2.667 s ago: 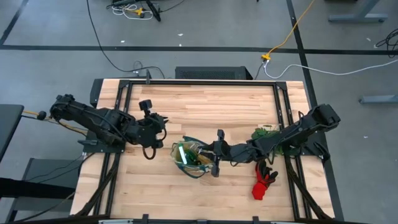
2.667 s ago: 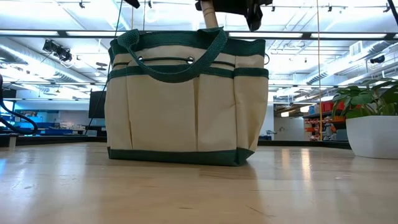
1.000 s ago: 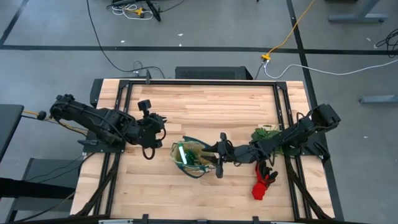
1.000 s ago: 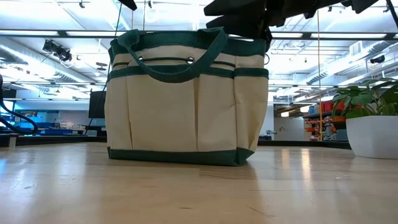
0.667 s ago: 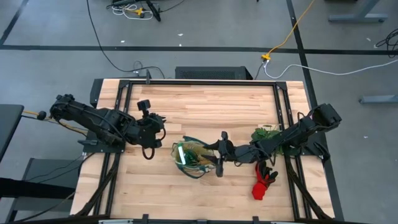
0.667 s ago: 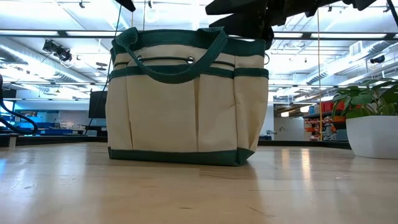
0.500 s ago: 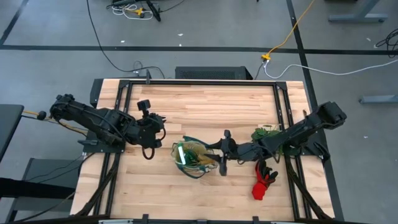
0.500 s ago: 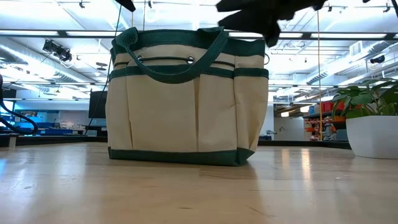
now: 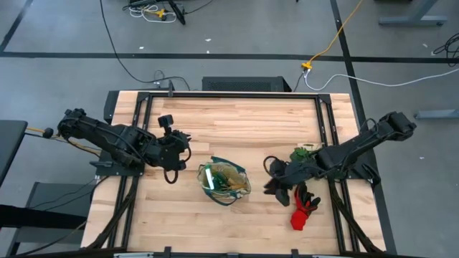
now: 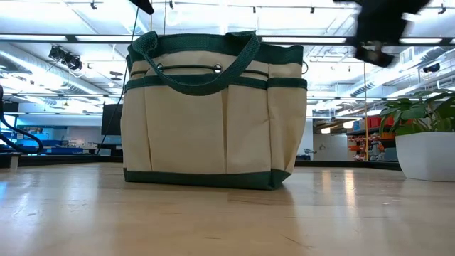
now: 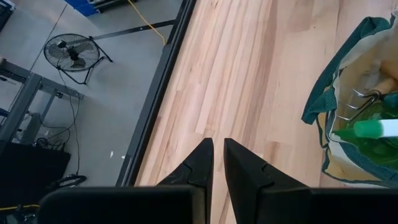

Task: Pick & Place Garden tools in Gardening bag
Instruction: Put the red gloves into the gardening bag

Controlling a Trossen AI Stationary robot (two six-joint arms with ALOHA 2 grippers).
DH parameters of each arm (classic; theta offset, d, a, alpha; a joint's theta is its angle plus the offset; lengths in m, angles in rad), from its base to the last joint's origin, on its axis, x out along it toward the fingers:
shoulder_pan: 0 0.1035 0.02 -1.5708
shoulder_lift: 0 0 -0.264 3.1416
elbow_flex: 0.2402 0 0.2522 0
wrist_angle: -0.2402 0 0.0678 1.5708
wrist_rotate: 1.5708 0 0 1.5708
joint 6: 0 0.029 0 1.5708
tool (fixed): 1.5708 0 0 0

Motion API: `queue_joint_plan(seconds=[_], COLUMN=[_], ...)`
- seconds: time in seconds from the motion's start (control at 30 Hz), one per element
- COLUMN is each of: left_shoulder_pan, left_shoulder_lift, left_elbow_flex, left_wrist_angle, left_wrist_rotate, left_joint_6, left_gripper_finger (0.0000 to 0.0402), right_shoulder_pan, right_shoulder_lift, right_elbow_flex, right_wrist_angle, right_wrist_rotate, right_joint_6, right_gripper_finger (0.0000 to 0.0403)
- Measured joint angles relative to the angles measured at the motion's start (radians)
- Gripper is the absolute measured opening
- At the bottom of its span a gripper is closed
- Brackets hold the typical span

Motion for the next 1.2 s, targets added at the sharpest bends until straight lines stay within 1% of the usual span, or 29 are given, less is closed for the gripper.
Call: queue_joint_plan(seconds=[0.07,0.17,0.27,0.37,0.53,0.63,0.93,1.2], left_shoulder_pan=[0.000,0.000,0.000,0.000,0.000,0.000,-0.001,-0.001], left_shoulder_lift=[0.000,0.000,0.000,0.000,0.000,0.000,0.000,0.000], left_elbow_flex=[0.000,0.000,0.000,0.000,0.000,0.000,0.000,0.000], left_wrist_angle=[0.000,0.000,0.000,0.000,-0.001,-0.001,-0.002,-0.002], left_wrist_rotate=[0.000,0.000,0.000,0.000,0.000,0.000,0.000,0.000], left_joint_6=[0.000,0.000,0.000,0.000,0.000,0.000,0.000,0.001], left_gripper_finger=[0.0044,0.0044,0.0044,0.0044,0.0044,0.0044,0.0044,0.0044], right_shoulder_pan=[0.007,0.024,0.039,0.050,0.067,0.079,0.113,0.124], right_shoulder_lift=[0.000,0.012,0.017,0.017,0.018,0.018,0.024,0.095], right_elbow_flex=[0.000,0.000,0.000,0.000,0.000,0.000,0.000,0.000], right_wrist_angle=[-0.091,-0.226,-0.332,-0.404,-0.493,-0.532,-0.570,-0.564], right_wrist_rotate=[-0.058,-0.118,-0.169,-0.191,-0.188,-0.189,-0.190,-0.245], right_joint_6=[0.110,0.265,0.384,0.454,0.574,0.624,0.718,0.720], right_gripper_finger=[0.0121,0.0121,0.0121,0.0121,0.0121,0.0121,0.0121,0.0121])
